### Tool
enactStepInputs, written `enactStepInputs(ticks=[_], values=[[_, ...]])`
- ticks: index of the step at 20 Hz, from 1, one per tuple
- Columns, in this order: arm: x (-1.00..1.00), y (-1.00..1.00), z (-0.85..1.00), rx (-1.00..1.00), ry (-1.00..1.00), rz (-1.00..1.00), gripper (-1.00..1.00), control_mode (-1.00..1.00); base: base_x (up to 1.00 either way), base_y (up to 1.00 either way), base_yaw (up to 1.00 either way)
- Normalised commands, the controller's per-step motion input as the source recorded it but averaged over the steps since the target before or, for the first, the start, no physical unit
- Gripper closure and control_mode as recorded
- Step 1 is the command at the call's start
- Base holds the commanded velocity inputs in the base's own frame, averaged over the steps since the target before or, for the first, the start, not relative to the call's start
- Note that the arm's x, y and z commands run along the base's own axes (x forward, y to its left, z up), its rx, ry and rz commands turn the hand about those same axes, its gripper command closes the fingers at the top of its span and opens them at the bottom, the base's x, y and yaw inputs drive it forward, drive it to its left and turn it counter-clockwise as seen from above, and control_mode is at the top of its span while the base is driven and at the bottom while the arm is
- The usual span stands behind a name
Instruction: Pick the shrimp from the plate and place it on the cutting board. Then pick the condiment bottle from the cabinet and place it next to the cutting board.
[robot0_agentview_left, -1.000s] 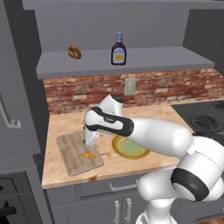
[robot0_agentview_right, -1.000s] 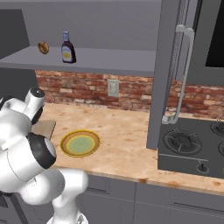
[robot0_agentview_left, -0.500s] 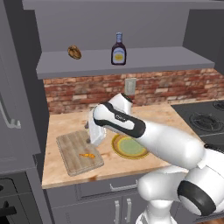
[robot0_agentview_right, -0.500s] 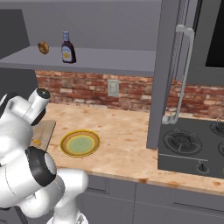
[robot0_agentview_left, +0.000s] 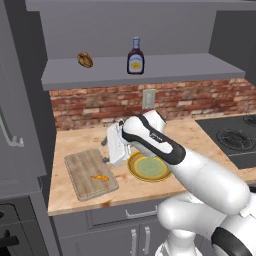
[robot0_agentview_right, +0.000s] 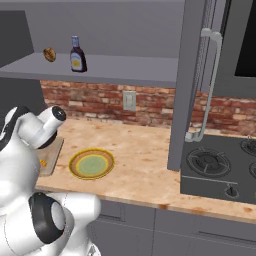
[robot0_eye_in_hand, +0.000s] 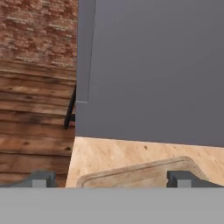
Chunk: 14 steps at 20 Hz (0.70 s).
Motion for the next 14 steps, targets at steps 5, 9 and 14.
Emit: enactStepInputs(ticks=[5,9,14], values=[[-0.16,-0.19,0.20,0.17,0.00,0.00,-1.00,-1.00,0.00,0.00,0.00],[-0.02,-0.24,0.21,0.16,0.00,0.00,-1.00,-1.00,0.00,0.00,0.00],[0.00,-0.24,0.25,0.16,0.00,0.00,-1.00,-1.00,0.00,0.00,0.00]])
